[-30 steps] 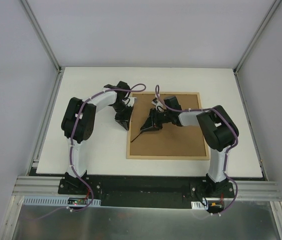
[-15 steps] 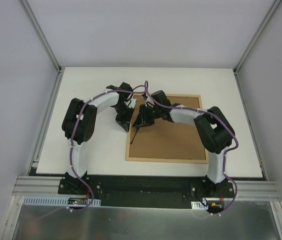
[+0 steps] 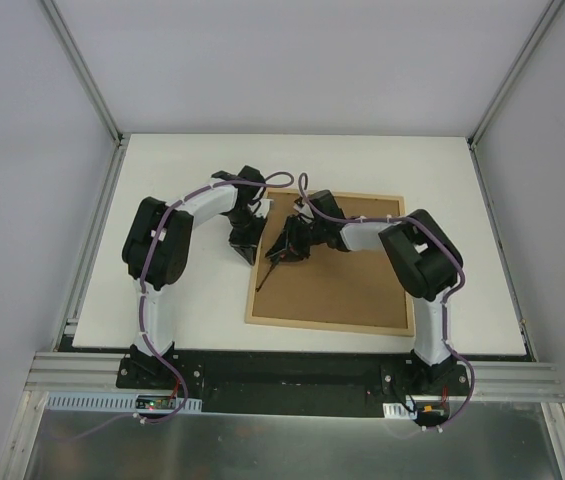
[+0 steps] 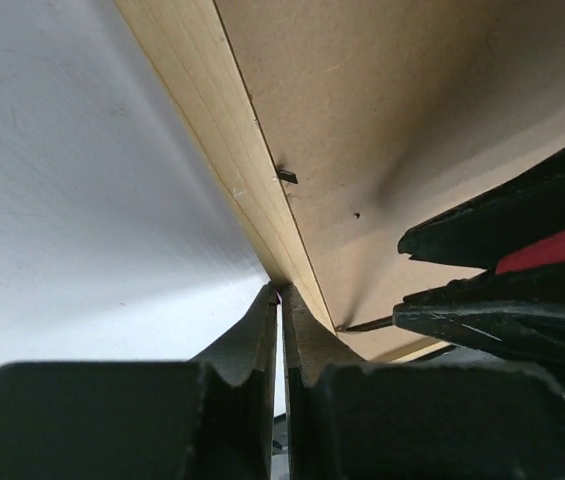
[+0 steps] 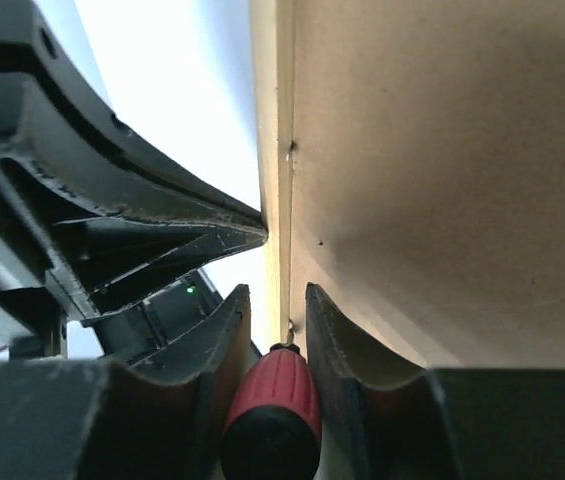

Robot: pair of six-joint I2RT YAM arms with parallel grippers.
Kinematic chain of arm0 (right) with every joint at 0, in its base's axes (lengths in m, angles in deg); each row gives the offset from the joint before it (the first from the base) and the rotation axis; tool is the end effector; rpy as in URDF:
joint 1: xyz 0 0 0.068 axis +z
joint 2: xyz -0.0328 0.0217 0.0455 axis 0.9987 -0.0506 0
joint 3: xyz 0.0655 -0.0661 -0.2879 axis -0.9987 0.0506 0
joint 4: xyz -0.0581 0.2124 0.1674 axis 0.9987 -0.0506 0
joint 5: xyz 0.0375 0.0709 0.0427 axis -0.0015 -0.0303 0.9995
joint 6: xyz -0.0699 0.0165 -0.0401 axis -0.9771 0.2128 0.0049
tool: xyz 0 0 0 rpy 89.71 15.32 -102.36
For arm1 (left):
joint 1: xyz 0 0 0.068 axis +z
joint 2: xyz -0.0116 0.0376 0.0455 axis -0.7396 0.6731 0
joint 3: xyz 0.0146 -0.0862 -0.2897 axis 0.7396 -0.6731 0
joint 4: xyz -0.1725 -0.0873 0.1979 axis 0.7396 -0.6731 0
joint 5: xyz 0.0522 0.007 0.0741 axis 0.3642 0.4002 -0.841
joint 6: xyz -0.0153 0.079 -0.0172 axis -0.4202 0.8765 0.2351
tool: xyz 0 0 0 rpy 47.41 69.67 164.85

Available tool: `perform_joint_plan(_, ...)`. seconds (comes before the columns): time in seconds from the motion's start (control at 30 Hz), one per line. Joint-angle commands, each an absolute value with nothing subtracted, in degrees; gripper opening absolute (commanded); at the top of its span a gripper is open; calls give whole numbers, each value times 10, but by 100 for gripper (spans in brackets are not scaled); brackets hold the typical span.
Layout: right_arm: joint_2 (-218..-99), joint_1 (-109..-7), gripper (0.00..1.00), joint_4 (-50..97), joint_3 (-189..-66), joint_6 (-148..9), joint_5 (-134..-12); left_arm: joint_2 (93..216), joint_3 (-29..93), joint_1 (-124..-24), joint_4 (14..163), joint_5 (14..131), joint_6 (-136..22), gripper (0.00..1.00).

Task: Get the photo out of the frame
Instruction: Release the photo frame item from the photo frame.

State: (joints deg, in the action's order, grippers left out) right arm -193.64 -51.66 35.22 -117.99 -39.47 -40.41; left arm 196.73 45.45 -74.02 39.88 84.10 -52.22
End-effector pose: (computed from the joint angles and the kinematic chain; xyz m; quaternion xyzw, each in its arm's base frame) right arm 0.3507 0.3063 0.1369 -0.1378 0.8484 0.4900 0.1452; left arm 0.3803 -0.2154 0.1501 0.1824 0.9632 -0.1923 0.0444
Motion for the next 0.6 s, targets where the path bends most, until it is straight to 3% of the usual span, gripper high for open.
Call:
perform_joint_plan(0.0,-1934,-497,0,502,-1176,-225,-286,1958,447,-753,461,828,-531,0)
perform_joint_plan(0.27,-1937,-501,0,515,-1182,-239,-287,1947,440,-753,463,825,-529,0)
perform_joint_plan(0.37,-1906,-524,0,387,-1207,-354,-306,1945,447,-743,463,821,-527,0)
perform_joint_plan(0.5,-1872,-576,0,196,-1247,-524,-362,1955,483,-691,456,865,-525,19)
perform_joint_plan(0.57,-1864,-611,0,178,-1248,-542,-376,1955,497,-670,455,917,-518,25)
